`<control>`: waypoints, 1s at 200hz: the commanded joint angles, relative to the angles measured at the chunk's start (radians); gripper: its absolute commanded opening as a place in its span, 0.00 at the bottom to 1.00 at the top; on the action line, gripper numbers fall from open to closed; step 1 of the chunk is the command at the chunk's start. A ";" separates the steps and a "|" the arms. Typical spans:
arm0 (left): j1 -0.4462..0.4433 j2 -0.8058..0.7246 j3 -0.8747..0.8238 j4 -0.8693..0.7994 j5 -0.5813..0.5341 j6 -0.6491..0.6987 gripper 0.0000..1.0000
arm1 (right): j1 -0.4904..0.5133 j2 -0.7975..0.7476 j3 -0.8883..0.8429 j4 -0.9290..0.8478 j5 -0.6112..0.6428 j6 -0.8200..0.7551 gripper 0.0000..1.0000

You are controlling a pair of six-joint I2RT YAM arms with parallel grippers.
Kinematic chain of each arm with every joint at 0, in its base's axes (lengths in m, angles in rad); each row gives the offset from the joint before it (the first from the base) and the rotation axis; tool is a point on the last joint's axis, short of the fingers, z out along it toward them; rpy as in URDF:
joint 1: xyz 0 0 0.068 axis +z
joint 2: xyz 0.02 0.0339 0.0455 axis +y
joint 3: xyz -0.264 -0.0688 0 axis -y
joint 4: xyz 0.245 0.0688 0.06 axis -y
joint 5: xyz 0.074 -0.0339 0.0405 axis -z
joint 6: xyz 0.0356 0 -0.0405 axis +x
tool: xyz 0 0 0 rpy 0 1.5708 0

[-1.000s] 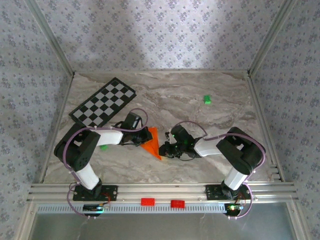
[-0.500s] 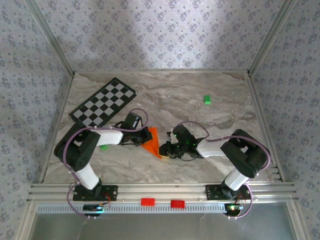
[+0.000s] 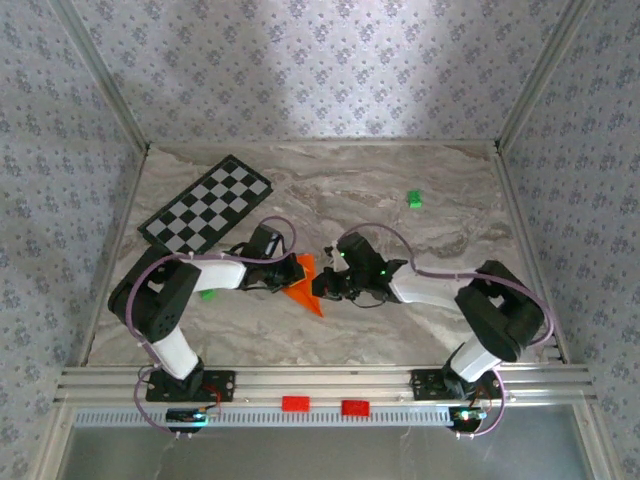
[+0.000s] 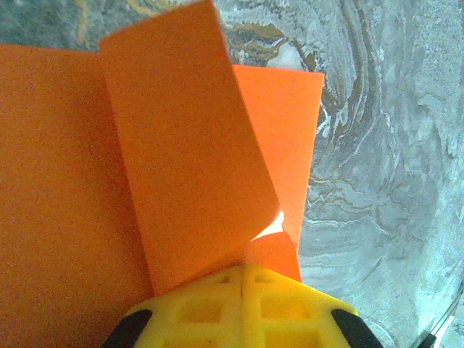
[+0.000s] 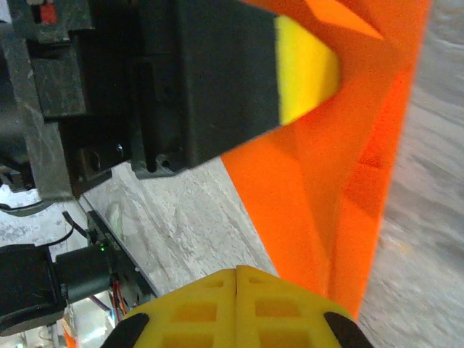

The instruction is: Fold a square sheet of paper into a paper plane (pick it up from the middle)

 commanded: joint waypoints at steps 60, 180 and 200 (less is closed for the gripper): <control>-0.012 0.049 -0.016 -0.092 -0.036 0.021 0.06 | 0.031 0.173 0.123 -0.123 -0.005 -0.040 0.00; -0.013 0.057 -0.014 -0.093 -0.034 0.020 0.05 | 0.042 0.176 0.034 -0.105 0.028 -0.011 0.00; -0.013 0.057 -0.016 -0.096 -0.039 0.023 0.05 | 0.045 0.175 0.024 -0.113 0.041 -0.010 0.00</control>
